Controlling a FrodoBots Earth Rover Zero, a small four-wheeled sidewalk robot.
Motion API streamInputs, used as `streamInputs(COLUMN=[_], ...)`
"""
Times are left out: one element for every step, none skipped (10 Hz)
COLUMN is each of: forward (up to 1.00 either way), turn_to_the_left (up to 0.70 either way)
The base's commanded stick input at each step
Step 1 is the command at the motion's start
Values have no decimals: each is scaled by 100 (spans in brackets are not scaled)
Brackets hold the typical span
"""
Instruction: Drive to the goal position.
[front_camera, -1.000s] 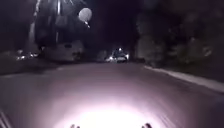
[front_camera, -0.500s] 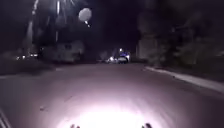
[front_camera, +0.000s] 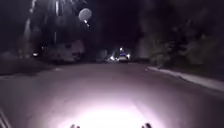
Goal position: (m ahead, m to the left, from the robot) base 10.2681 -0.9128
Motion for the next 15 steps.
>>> streamInputs(forward=[70, 70, 70, 70, 70, 70, 70, 70, 70, 70, 70, 70, 70, 70, 70], turn_to_the_left=[0, 0, 0, 0, 0, 0, 0, 0, 0, 0, 0, 0, 0, 0, 0])
